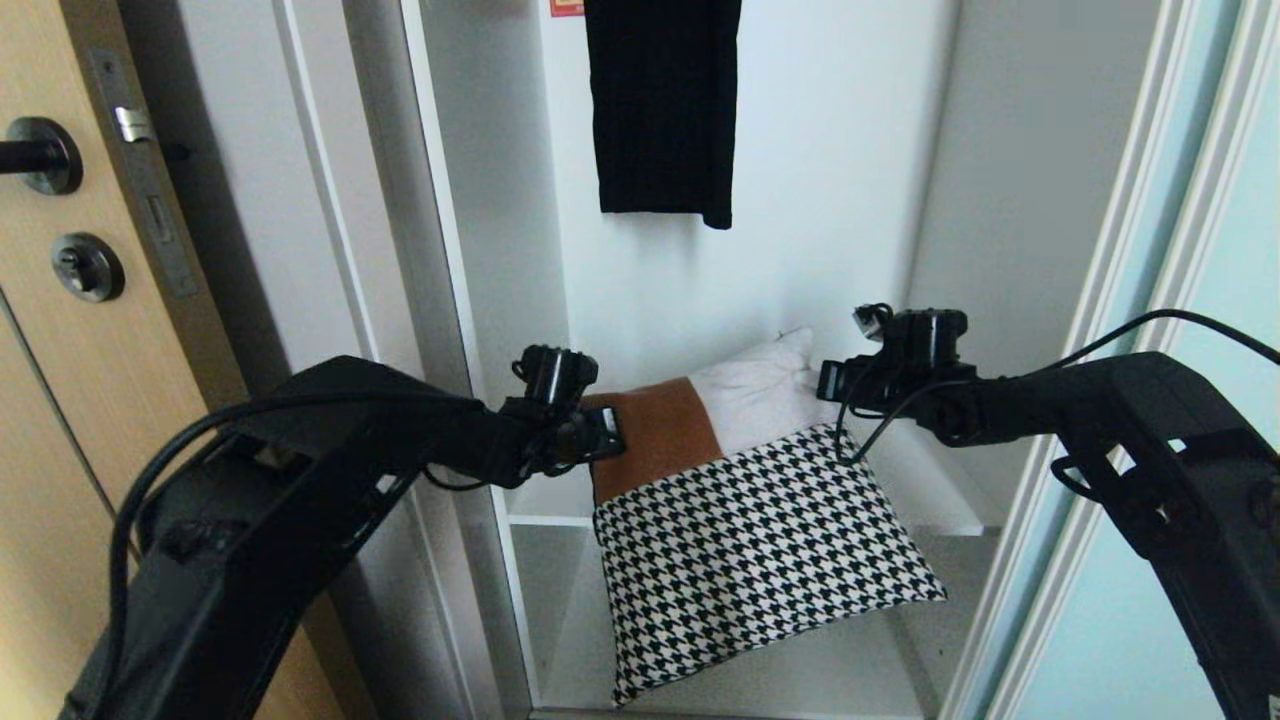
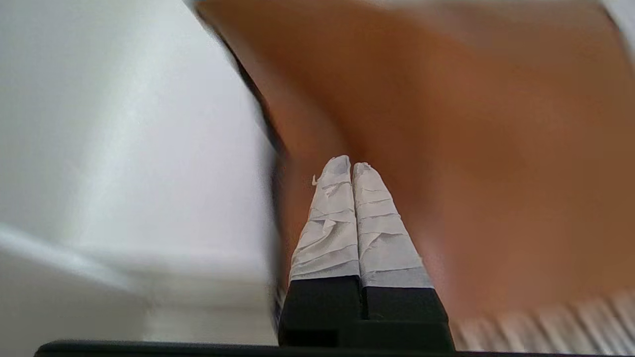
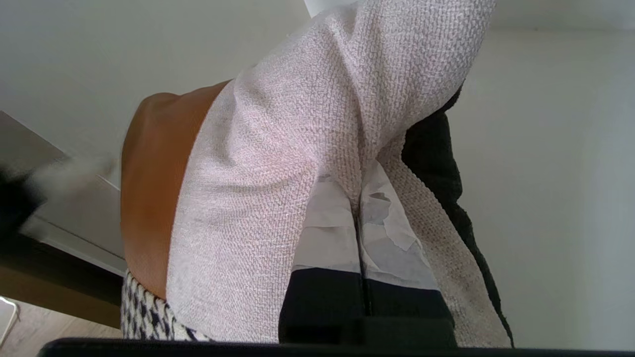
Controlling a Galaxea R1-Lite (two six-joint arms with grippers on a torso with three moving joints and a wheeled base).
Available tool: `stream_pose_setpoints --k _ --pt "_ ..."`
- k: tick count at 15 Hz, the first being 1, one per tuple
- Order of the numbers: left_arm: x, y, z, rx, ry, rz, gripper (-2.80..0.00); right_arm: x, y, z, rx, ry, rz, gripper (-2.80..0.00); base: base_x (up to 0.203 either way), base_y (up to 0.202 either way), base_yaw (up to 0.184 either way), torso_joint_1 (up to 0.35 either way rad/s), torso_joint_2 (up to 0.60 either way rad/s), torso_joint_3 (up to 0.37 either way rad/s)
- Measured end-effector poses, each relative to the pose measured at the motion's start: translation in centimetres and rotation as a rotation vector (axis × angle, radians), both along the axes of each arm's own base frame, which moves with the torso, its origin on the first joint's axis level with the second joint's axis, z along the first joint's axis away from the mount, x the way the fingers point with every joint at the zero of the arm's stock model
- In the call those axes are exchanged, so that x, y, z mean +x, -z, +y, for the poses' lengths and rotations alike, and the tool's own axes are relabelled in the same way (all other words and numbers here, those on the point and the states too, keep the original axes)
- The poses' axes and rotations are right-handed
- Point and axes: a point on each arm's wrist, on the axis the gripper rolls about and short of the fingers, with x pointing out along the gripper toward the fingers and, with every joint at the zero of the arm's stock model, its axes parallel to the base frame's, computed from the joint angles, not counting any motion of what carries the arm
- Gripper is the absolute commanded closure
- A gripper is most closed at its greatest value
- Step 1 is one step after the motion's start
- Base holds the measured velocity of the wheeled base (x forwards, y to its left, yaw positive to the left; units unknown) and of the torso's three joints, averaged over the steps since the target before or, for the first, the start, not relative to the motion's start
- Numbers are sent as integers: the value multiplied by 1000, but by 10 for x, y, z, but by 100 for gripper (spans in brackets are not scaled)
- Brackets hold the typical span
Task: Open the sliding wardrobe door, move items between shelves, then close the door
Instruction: Place the pillow on the higher shelf
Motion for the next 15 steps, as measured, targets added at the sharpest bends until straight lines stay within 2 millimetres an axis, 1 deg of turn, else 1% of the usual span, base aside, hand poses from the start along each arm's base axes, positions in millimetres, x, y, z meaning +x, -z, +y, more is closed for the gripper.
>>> stream_pose_setpoints --k 2,5,7,9,11,13,15 --pt "-22 0 -6 -39 135 133 0 1 4 0 0 1 -1 0 0 0 0 0 0 0" --pt "-40 5 -14 -41 239 278 0 3 13 0 -2 8 10 0 0 0 0 0 0 0" --pt "-42 5 -17 -43 252 281 0 4 10 -4 4 14 -11 0 0 0 0 0 0 0" --pt "-45 5 -17 -45 252 291 0 6 4 -12 24 31 -72 0 0 0 0 0 0 0" --pt "-49 -1 -18 -54 254 283 0 7 1 -15 59 46 -67 0 0 0 0 0 0 0" --pt "-44 -11 -14 -69 222 222 0 6 -2 -12 67 41 -72 0 0 0 0 0 0 0" --pt "-35 -14 -12 -70 153 103 0 6 -2 -10 68 38 -72 0 0 0 0 0 0 0"
